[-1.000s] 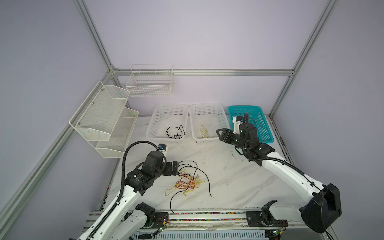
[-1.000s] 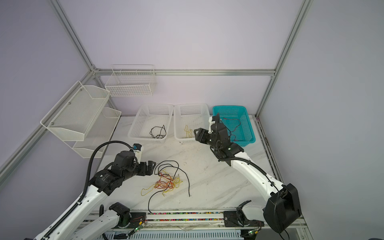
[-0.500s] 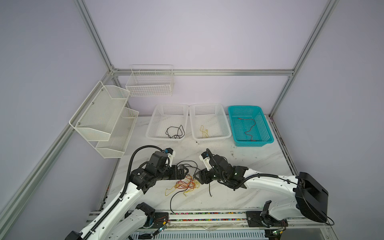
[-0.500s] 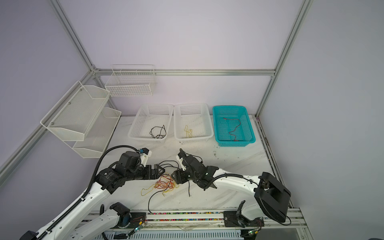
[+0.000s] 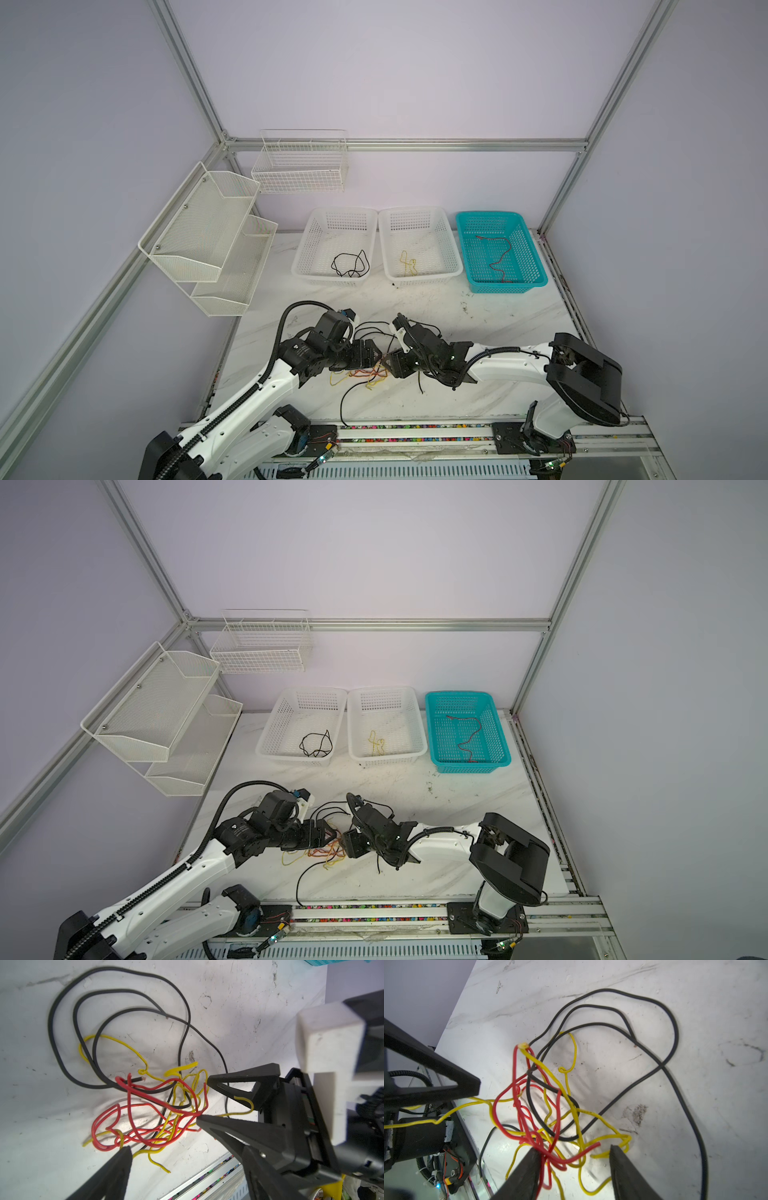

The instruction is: Untangle the cables

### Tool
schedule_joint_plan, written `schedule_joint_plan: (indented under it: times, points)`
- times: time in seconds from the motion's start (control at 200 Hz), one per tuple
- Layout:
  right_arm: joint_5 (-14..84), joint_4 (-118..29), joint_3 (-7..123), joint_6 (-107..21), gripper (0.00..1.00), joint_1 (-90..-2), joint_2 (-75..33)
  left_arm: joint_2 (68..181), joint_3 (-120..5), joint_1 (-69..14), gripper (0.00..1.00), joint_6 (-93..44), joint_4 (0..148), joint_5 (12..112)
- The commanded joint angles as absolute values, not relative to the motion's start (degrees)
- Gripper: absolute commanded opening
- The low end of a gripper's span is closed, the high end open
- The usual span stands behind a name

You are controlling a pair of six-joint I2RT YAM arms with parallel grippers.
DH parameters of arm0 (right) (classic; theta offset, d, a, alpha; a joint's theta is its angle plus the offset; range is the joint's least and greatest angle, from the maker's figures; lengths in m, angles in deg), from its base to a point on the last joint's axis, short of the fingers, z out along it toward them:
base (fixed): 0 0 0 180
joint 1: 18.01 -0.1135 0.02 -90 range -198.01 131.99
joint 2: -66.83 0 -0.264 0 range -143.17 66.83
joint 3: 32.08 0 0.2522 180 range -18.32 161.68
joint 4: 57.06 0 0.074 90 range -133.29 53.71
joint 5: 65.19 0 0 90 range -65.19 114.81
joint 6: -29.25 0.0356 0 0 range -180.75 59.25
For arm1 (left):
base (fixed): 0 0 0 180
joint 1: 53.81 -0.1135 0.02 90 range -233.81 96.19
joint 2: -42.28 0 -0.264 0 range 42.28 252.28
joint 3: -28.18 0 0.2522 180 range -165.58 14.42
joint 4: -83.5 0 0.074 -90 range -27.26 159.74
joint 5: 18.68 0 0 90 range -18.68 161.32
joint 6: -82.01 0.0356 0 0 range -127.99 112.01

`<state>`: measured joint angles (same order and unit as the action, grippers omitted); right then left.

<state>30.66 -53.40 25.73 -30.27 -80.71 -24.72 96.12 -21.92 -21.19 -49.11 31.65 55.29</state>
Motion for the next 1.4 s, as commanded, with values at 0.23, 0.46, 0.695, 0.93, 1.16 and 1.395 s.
schedule_joint_plan:
  times: [0.23, 0.46, 0.695, 0.93, 1.16, 1.395]
  points:
    - [28.60, -55.74, 26.14, -30.12, 0.26, -81.09, -25.25, 98.46, -16.69, -20.85, 0.65, -51.38, 39.78, 56.41]
    - [29.33, -56.18, 26.48, -29.13, 0.42, -81.13, -26.64, 100.94, -14.21, -20.87, 0.53, -52.26, 43.88, 55.63]
    - [28.41, -56.44, 25.43, -29.53, 0.28, -81.12, -25.59, 102.59, -12.82, -20.90, 0.43, -52.46, 46.39, 56.02]
    - [24.13, -55.24, 23.44, -29.12, 0.01, -81.12, -20.98, 104.83, -11.75, -20.85, 0.30, -52.46, 49.15, 55.90]
    - [20.33, -51.57, 20.60, -29.29, 0.00, -78.83, -12.81, 106.52, -13.04, -20.85, 0.10, -51.69, 50.05, 56.45]
    - [19.18, -43.84, 19.32, -30.28, 0.00, -71.55, -0.42, 107.44, -15.49, -20.85, 0.00, -50.65, 49.18, 57.60]
